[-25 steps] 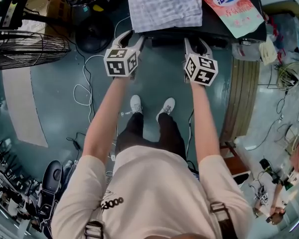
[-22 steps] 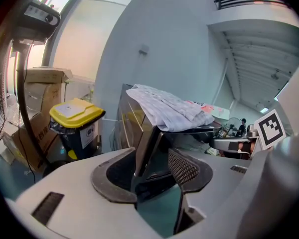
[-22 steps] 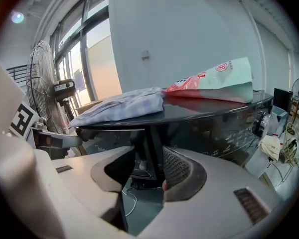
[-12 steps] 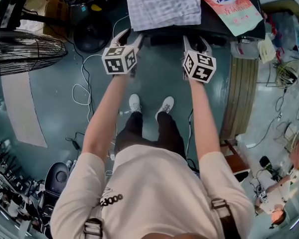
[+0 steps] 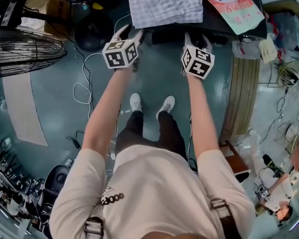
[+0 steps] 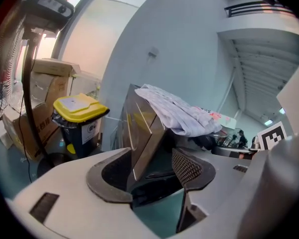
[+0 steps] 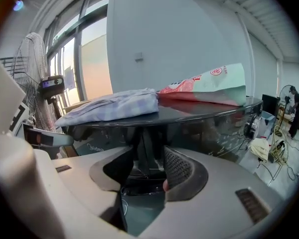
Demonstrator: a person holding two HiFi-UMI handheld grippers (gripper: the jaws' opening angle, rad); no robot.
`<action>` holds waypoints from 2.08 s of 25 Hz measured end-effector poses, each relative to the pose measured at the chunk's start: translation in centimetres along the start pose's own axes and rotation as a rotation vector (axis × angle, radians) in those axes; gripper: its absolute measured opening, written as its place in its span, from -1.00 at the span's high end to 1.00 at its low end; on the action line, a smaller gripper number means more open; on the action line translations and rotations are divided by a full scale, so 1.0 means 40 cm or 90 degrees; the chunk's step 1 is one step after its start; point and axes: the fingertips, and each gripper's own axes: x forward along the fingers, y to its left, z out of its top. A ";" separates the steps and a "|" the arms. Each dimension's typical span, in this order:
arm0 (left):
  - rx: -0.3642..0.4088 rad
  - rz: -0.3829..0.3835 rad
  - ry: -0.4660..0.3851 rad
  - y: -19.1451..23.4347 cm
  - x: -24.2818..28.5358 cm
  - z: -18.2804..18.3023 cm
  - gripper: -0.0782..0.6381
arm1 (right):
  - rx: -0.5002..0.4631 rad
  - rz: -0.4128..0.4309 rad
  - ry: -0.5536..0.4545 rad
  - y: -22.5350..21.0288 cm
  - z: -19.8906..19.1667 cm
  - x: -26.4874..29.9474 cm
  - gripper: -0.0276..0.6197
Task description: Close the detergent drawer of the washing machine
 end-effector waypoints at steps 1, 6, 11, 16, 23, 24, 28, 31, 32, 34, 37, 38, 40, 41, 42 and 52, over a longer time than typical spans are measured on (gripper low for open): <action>-0.008 -0.001 -0.002 0.003 0.001 -0.001 0.08 | -0.001 0.000 -0.002 -0.001 0.001 0.001 0.37; 0.021 0.023 -0.007 0.005 -0.001 0.005 0.04 | 0.006 0.014 0.005 -0.002 0.003 0.003 0.37; 0.088 0.073 0.026 -0.007 -0.015 0.010 0.10 | 0.003 0.030 0.039 -0.007 0.001 0.002 0.43; 0.114 0.039 0.052 -0.075 -0.083 -0.020 0.10 | 0.039 0.078 0.094 -0.008 -0.018 -0.066 0.53; 0.205 -0.040 0.080 -0.177 -0.225 -0.061 0.31 | -0.028 0.078 0.074 -0.021 -0.007 -0.272 0.80; 0.224 -0.053 0.076 -0.193 -0.247 -0.055 0.40 | -0.026 0.089 0.071 -0.022 -0.002 -0.303 0.85; 0.296 -0.062 0.065 -0.236 -0.332 -0.026 0.65 | -0.052 0.120 0.057 -0.015 0.025 -0.422 0.89; 0.317 -0.062 0.036 -0.269 -0.402 0.016 0.73 | -0.102 0.118 0.036 -0.006 0.064 -0.512 0.89; 0.322 -0.064 0.023 -0.281 -0.425 0.036 0.73 | -0.116 0.118 0.026 -0.002 0.082 -0.539 0.89; 0.336 -0.063 -0.003 -0.304 -0.470 0.082 0.73 | -0.129 0.123 0.000 0.008 0.123 -0.589 0.89; 0.349 -0.054 -0.045 -0.337 -0.534 0.158 0.73 | -0.121 0.136 -0.046 0.018 0.200 -0.659 0.89; 0.353 -0.056 -0.059 -0.350 -0.555 0.180 0.73 | -0.122 0.139 -0.063 0.021 0.229 -0.680 0.89; 0.366 -0.063 -0.083 -0.376 -0.595 0.218 0.73 | -0.133 0.144 -0.098 0.034 0.285 -0.723 0.89; 0.373 -0.067 -0.091 -0.388 -0.615 0.234 0.73 | -0.142 0.145 -0.115 0.042 0.311 -0.746 0.89; 0.379 -0.069 -0.099 -0.399 -0.635 0.248 0.73 | -0.151 0.145 -0.130 0.049 0.335 -0.770 0.89; 0.460 -0.089 -0.209 -0.529 -0.785 0.399 0.73 | -0.253 0.141 -0.251 0.130 0.515 -0.921 0.89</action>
